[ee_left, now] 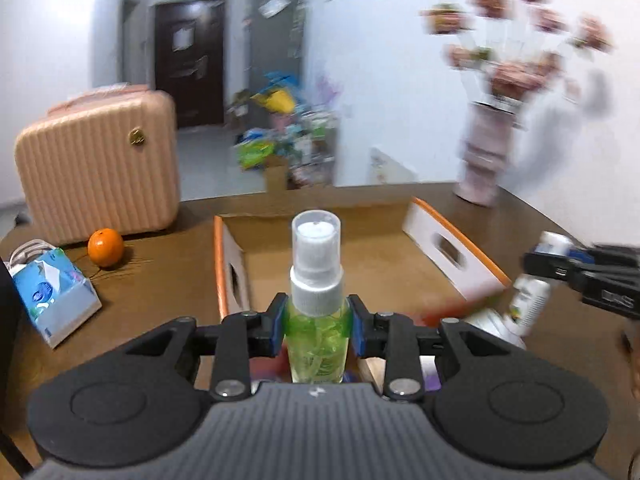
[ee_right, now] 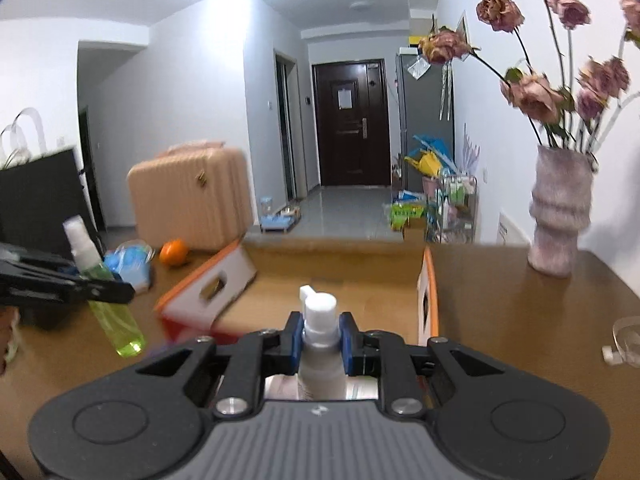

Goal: Organize rigid objects
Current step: 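Carry both spray bottles into the cardboard box and open both tools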

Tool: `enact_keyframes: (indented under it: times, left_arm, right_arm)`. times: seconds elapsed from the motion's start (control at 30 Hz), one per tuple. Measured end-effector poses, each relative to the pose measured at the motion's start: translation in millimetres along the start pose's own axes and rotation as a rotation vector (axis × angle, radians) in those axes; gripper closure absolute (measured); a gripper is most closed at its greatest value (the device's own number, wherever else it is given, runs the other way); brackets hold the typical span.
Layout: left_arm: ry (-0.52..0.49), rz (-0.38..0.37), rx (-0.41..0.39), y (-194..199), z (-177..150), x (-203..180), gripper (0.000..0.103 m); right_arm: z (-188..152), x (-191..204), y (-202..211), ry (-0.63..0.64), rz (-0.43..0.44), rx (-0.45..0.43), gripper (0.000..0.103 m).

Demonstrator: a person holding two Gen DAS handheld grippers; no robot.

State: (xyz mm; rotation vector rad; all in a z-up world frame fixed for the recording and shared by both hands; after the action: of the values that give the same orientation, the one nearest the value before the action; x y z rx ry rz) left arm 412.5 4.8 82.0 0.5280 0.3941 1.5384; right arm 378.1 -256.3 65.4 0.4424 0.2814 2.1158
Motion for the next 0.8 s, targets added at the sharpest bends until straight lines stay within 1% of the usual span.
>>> enact_keyframes:
  times: [0.07, 0.13, 0.2, 0.23, 0.27, 0.33, 0.37, 0.43, 0.5, 0.53, 0.57, 0.6, 0.63, 0.7, 0.8]
  left_arm:
    - [0.036, 0.059, 0.042, -44.9, 26.5, 0.0, 0.072]
    - [0.02, 0.128, 0.071, -95.0, 47.6, -4.6, 0.072]
    - [0.008, 0.191, 0.102, -134.8, 58.7, -6.7, 0.072]
    - [0.016, 0.209, 0.125, -154.0, 62.4, -7.5, 0.072]
    - [0.023, 0.209, 0.153, -172.0, 65.6, -8.3, 0.072]
    - [0.021, 0.224, 0.19, -198.1, 68.8, -10.3, 0.072]
    - [-0.005, 0.237, 0.196, -207.8, 69.1, -13.5, 0.072]
    - [-0.039, 0.267, 0.197, -221.4, 68.3, -18.0, 0.072]
    - [-0.054, 0.266, 0.204, -228.6, 65.0, -18.9, 0.071]
    - [-0.053, 0.272, 0.193, -229.0, 63.0, -18.7, 0.071]
    - [-0.056, 0.28, 0.176, -228.8, 63.3, -18.9, 0.068]
    - [-0.069, 0.28, 0.164, -228.6, 62.8, -18.9, 0.064]
    - [-0.081, 0.269, 0.165, -232.3, 66.1, -18.5, 0.058]
    - [-0.082, 0.267, 0.165, -231.4, 66.3, -16.7, 0.057]
    - [-0.066, 0.258, 0.173, -229.4, 68.5, -12.7, 0.049]
  right_arm:
    - [27.9, -24.2, -30.7, -0.029, -0.001, -0.012, 0.085]
    - [49.9, -49.3, -68.4, -0.047, -0.025, -0.017, 0.085]
    - [64.9, -73.0, -106.6, -0.079, -0.058, 0.009, 0.085]
    - [70.7, -85.1, -128.3, -0.094, -0.078, 0.019, 0.085]
    - [74.2, -94.2, -147.0, -0.096, -0.097, 0.035, 0.085]
    - [76.5, -109.2, -182.0, -0.088, -0.142, 0.094, 0.085]
    - [76.3, -116.0, -196.7, -0.095, -0.162, 0.118, 0.085]
    - [74.6, -127.1, -219.4, -0.099, -0.192, 0.156, 0.084]
    - [72.5, -135.5, -233.0, -0.096, -0.223, 0.163, 0.084]
    - [70.1, -136.9, -237.0, -0.096, -0.229, 0.169, 0.084]
    - [69.1, -137.9, -239.7, -0.091, -0.23, 0.171, 0.084]
    - [68.8, -138.6, -242.5, -0.081, -0.233, 0.172, 0.081]
    - [67.9, -138.2, -244.8, -0.068, -0.244, 0.178, 0.081]
    - [65.3, -137.5, -246.4, -0.067, -0.252, 0.19, 0.08]
    - [66.0, -137.1, -245.9, -0.074, -0.251, 0.199, 0.076]
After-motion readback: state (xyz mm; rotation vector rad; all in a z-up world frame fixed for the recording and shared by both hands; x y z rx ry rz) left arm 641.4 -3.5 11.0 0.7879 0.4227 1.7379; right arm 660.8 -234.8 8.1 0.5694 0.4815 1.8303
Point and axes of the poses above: each gripper's, at about its wrist camera, not at the fingertips, and y roughly against the way its jaws point, x to its left, z to its top, the point moved 1 cm from there along -y, roughly the way its jaws point, and after that the axes turned 14 degrees about z, right-handed, at the moved point
